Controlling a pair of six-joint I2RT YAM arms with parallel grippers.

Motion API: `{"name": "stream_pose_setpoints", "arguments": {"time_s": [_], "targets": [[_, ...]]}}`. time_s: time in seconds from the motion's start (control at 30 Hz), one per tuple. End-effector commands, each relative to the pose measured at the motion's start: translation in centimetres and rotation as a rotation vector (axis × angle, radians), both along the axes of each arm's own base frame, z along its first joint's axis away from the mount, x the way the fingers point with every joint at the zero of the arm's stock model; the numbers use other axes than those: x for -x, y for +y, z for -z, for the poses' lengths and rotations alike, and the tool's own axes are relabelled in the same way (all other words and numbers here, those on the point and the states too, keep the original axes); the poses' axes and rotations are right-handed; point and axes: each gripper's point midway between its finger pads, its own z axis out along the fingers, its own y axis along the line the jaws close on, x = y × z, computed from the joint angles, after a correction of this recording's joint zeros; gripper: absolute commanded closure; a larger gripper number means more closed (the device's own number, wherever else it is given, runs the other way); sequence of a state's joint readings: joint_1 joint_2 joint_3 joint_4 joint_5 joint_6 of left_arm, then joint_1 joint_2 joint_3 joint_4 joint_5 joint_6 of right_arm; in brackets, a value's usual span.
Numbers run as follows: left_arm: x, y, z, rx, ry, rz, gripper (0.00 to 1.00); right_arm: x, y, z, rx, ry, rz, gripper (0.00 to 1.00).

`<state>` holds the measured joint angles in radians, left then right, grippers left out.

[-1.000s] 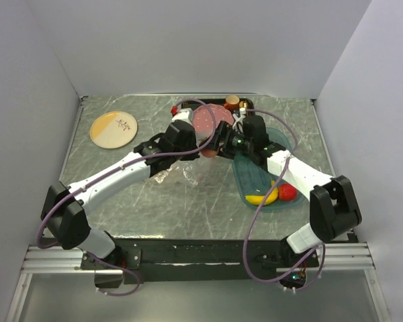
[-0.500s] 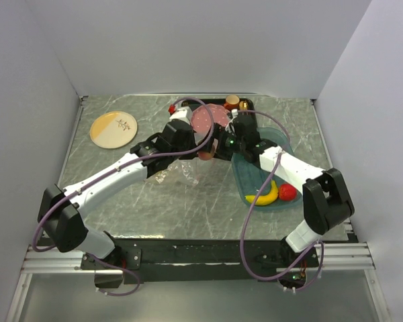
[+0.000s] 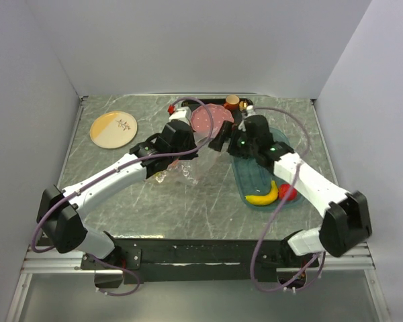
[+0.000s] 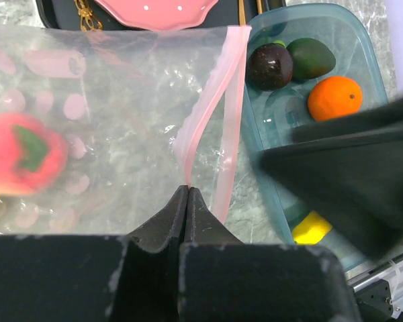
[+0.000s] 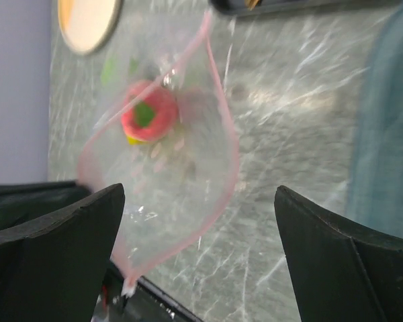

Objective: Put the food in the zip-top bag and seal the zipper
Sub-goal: Place the fake fruit in the zipper food storage bag, then pick up the fake fruit from the bin.

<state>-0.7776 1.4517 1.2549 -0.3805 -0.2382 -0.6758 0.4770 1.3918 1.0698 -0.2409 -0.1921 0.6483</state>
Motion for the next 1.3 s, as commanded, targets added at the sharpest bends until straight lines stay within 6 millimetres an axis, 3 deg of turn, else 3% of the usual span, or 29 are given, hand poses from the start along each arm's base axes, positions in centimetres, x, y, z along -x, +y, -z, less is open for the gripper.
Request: {"name": "stream_pose_setpoints", "arguments": {"time_s": [0.0, 0.03, 0.1, 0.13, 0.23, 0.47, 0.67, 1.03, 1.27], "targets": [[-0.1, 0.2, -1.6, 0.04, -0.037, -0.021, 0.99, -0.5, -6.7, -1.9, 0.099, -0.075, 0.203, 0.0], [0.0, 0.2, -1.6, 0.041, -0.037, -0.022, 0.99, -1.0, -9.0, -1.6, 0.12, -0.068, 0.262, 0.0], [0.0, 0.2, -1.4, 0.043, -0.034, -0.02, 0.99, -0.7, -11.5, -0.4, 0.157, -0.024, 0.313, 0.0], [0.0, 0.2, -1.3, 0.044, -0.031, -0.02, 0.99, -1.1, -13.9, 0.2, 0.195, -0.011, 0.38, 0.0], [-0.1, 0.0, -1.2, 0.041, -0.029, -0.016, 0.99, -0.8, -16.5, 2.4, 0.307, 0.029, 0.407, 0.0], [-0.2, 0.0, -1.6, 0.032, -0.038, -0.012, 0.99, -1.3, -20.5, 6.9, 0.515, 0.149, 0.496, 0.0], [-0.2, 0.2, -1.5, 0.026, -0.035, -0.017, 0.99, -2.2, -22.8, 8.2, 0.605, 0.174, 0.596, 0.0], [-0.2, 0.4, -1.5, 0.024, -0.036, -0.019, 0.99, -4.0, -23.5, 11.3, 0.568, 0.224, 0.63, 0.0], [-0.3, 0.3, -1.5, 0.018, -0.035, -0.019, 0.99, -5.5, -23.9, 11.8, 0.576, 0.218, 0.671, 0.0]]}}
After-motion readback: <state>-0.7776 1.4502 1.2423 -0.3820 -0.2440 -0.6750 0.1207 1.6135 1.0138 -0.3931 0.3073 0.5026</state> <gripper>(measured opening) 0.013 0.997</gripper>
